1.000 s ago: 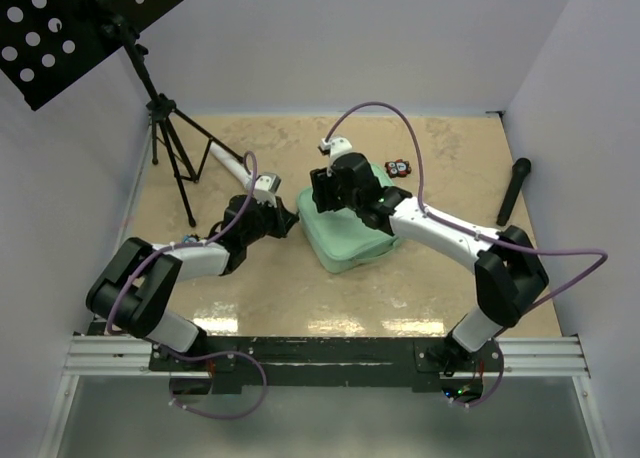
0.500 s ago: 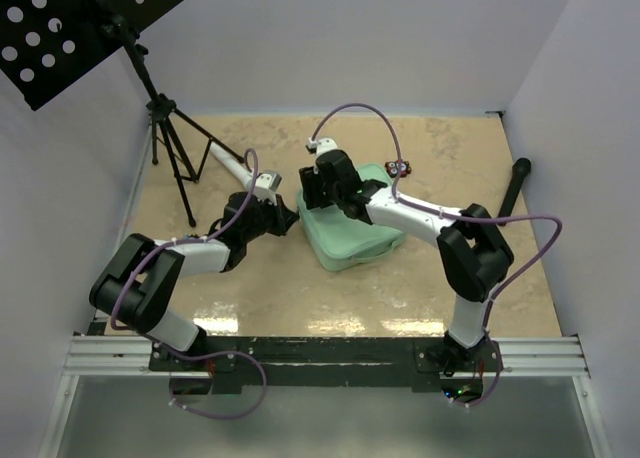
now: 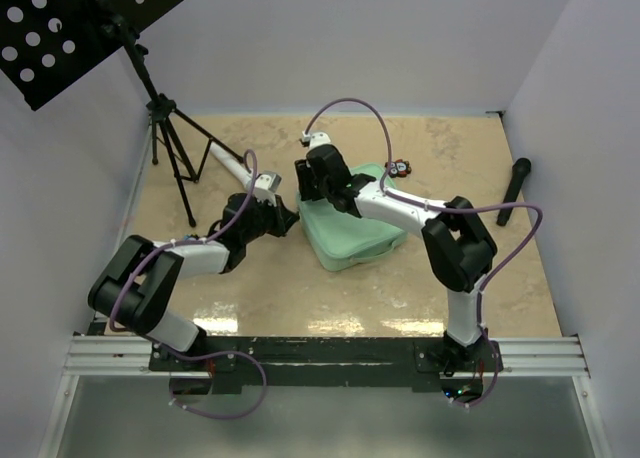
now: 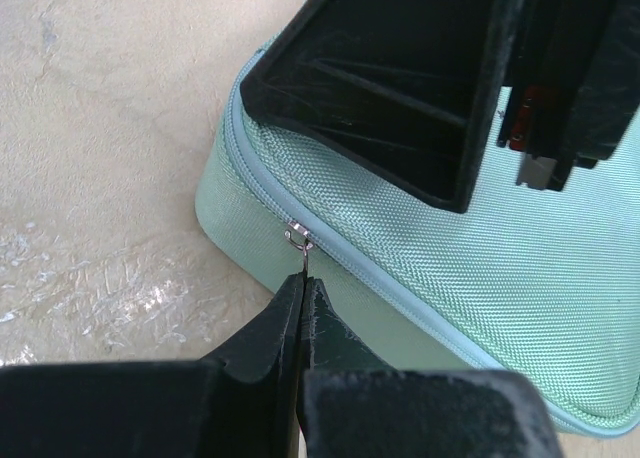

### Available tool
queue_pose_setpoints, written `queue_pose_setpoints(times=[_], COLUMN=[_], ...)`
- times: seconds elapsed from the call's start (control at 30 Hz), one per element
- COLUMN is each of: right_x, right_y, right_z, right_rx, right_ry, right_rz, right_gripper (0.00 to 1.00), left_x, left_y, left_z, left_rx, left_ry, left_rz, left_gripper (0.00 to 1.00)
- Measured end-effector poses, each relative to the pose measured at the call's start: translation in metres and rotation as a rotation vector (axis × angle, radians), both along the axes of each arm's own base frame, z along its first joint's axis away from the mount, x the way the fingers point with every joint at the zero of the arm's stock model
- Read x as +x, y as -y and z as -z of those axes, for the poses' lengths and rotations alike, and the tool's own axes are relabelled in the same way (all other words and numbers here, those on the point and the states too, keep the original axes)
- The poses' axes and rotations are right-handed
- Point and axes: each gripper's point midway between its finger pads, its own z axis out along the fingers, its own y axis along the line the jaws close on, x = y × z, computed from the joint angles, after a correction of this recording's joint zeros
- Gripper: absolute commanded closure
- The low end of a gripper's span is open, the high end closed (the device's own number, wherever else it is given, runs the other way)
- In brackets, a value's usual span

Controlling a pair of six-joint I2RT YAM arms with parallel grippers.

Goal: Organize the medicine kit
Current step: Zip the medicine box at the center of the board.

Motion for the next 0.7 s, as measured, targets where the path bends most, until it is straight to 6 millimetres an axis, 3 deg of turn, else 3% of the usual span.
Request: queue_pose_setpoints(times=[0.57, 0.7], right_x=[0.0002, -0.0029], right_y=[-0.0071, -0.0062], right_z=[-0.0074, -0.0080], right_rx=[0.100, 0.109], right_ry=[-0.092, -0.140], right_rz=[0.116, 0.152], right_gripper=[0.37, 0.40], left_x=[-0.0012, 0.0016], left_y=[-0.0055, -0.0072], left_z=[-0.0030, -0.0041], left_rx=[0.000, 0.005], left_ry=[0.025, 0.036], left_rz=[-0.025, -0.039], left_gripper=[1.00, 1.00])
